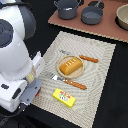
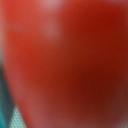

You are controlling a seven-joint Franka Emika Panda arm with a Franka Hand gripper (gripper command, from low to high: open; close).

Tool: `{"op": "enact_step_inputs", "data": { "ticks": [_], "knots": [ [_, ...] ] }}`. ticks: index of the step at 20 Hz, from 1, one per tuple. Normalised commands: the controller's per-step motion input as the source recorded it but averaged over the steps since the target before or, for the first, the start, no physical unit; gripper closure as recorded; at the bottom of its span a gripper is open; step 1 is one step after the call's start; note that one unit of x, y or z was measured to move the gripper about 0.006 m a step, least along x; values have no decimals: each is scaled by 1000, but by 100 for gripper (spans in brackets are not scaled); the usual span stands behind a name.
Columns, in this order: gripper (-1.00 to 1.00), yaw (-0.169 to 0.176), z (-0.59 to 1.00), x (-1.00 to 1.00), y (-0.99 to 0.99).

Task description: Interact with the objects in diverse but meaningful ways.

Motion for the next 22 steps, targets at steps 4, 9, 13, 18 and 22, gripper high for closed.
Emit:
{"op": "enact_step_inputs", "data": {
  "ticks": [4,9,13,18,22],
  "knots": [
    [100,0,202,272,18],
    [100,0,927,266,286],
    [100,0,1000,323,568],
    [100,0,930,407,686],
    [100,3,619,402,830]
  ]
}}
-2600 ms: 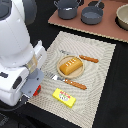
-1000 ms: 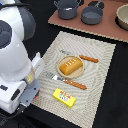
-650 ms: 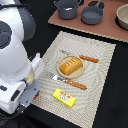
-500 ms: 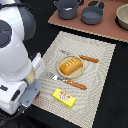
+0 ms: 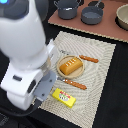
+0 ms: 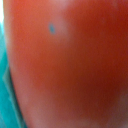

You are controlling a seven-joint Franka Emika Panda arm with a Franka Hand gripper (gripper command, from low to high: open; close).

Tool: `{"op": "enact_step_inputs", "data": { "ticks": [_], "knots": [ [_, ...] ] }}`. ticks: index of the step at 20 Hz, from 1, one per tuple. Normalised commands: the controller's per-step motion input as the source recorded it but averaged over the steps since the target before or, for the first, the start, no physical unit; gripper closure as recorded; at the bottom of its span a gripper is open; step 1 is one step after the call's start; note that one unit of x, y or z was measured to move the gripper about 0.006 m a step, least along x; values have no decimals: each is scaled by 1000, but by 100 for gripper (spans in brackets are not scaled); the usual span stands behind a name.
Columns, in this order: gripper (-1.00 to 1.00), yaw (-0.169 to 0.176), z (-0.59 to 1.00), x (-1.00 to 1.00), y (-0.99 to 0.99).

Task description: Interact with the objects in diverse but meaningful ways.

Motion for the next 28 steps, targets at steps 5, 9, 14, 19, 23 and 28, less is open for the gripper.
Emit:
{"op": "enact_step_inputs", "data": {
  "ticks": [5,9,14,19,23,28],
  "knots": [
    [100,28,351,245,873],
    [100,36,149,128,844],
    [100,41,34,70,809],
    [100,43,19,34,789],
    [100,39,26,10,794],
    [100,39,103,19,807]
  ]
}}
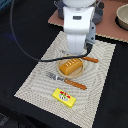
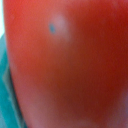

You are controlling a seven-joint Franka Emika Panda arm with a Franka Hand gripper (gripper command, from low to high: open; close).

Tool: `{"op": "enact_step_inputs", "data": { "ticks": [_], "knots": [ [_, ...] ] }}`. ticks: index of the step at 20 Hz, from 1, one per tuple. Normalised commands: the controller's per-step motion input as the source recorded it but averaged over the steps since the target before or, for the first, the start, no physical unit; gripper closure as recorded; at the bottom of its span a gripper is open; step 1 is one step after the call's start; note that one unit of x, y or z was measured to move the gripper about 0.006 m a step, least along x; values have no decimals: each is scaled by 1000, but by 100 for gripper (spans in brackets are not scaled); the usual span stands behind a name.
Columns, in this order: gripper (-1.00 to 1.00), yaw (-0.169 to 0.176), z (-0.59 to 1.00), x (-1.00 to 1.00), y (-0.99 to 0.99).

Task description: Interact with the objects in diverse but meaningful ways.

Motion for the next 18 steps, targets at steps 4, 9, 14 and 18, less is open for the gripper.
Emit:
{"op": "enact_step_inputs", "data": {
  "ticks": [4,9,14,18],
  "knots": [
    [100,36,156,43,831],
    [100,40,152,13,818],
    [100,48,142,0,796],
    [100,55,124,0,773]
  ]
}}
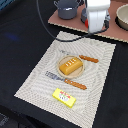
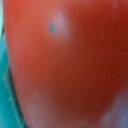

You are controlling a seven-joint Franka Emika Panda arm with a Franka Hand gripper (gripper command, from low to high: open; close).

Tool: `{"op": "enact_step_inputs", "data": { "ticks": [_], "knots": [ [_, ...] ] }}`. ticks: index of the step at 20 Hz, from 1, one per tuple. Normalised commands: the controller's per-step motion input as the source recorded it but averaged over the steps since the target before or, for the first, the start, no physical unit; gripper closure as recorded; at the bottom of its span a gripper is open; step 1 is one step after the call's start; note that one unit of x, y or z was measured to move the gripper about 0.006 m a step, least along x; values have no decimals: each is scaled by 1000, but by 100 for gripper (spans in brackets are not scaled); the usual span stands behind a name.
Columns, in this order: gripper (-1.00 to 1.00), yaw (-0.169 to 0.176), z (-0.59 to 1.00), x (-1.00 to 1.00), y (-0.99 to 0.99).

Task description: Interact with the objects in diverse but meaningful ways.

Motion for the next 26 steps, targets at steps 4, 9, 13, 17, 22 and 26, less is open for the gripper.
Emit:
{"op": "enact_step_inputs", "data": {
  "ticks": [4,9,13,17,22,26],
  "knots": [
    [100,59,85,-6,752],
    [100,65,65,-35,727],
    [100,65,53,-36,724],
    [100,66,46,-23,717],
    [100,30,11,10,427],
    [100,1,-31,43,154]
  ]
}}
